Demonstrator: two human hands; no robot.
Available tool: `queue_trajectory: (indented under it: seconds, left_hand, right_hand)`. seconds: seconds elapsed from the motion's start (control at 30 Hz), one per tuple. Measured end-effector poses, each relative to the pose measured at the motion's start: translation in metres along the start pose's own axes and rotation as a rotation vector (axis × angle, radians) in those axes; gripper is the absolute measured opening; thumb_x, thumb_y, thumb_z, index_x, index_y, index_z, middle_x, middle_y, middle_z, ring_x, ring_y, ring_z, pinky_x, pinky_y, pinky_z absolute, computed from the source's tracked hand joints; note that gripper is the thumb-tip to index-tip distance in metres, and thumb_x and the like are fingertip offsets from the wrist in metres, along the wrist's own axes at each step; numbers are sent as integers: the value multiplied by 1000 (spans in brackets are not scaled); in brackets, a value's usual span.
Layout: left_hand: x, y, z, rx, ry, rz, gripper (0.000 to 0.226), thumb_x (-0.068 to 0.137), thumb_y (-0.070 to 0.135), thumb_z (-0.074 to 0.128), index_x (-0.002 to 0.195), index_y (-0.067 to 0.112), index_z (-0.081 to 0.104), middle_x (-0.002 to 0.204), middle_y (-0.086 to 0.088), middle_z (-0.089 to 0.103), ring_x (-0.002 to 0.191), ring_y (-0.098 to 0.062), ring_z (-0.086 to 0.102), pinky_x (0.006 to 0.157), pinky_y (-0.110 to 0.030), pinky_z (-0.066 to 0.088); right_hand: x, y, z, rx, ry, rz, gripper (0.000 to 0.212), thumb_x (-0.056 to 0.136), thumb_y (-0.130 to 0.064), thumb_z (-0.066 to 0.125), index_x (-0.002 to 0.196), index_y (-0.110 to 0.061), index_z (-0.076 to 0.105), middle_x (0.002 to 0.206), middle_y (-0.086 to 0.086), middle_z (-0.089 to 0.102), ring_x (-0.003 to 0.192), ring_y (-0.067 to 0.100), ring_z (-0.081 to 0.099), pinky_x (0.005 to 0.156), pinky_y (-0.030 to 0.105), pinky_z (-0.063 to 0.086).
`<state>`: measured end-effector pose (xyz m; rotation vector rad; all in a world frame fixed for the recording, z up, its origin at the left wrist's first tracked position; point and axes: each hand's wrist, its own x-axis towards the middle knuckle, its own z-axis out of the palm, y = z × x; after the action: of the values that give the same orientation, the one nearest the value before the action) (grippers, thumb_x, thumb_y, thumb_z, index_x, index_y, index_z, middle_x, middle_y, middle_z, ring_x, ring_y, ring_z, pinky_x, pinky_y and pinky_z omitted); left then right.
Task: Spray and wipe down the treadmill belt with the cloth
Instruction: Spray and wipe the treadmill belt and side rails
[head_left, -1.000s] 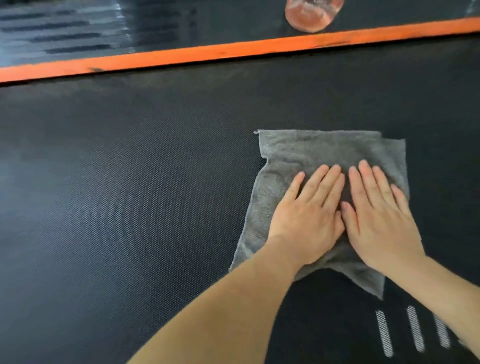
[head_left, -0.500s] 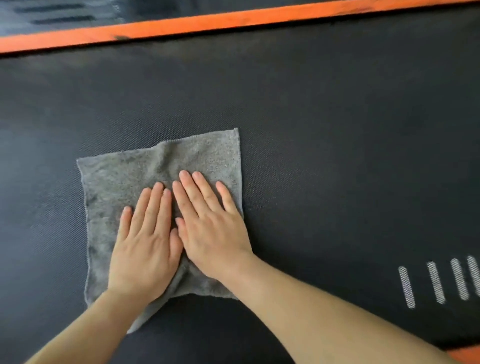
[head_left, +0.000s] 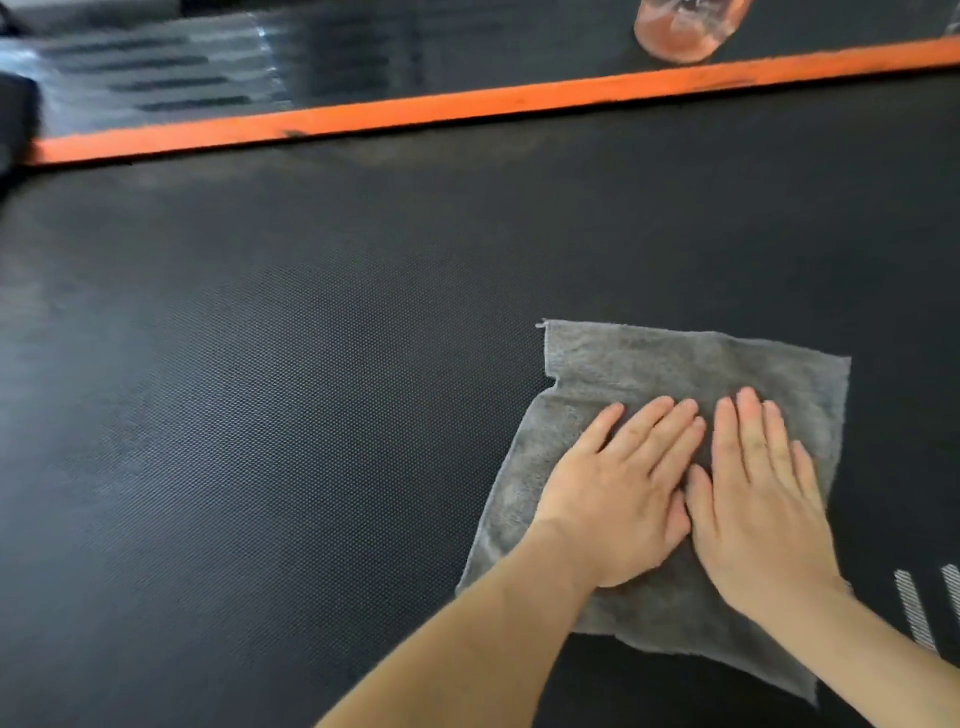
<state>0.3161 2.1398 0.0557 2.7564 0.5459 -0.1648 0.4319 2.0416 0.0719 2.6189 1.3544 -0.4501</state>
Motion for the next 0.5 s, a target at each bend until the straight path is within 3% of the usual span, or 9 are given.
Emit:
queue_trajectory:
  seconds: [0.23,0.5]
  left_hand:
    - [11,-114,-36,3,52,-133,64,100,40,9,158,16,10,166,3,5,153,-13,-1,123,-38,-6]
    - [-7,-274,-80,96,155,-261,59,105,38,18,159,18,9,167,4,4,153,-13,1,124,-39,1]
  right_hand:
    - [91,-103,-16,69,136,-66,68,98,-44,-1,157,-9,-3,166,11,-2,154,24,0,123,45,6]
    - [183,-254,-46,96,156,-172,61,105,-40,15,159,-17,0,167,2,-9,153,16,-9,124,43,0]
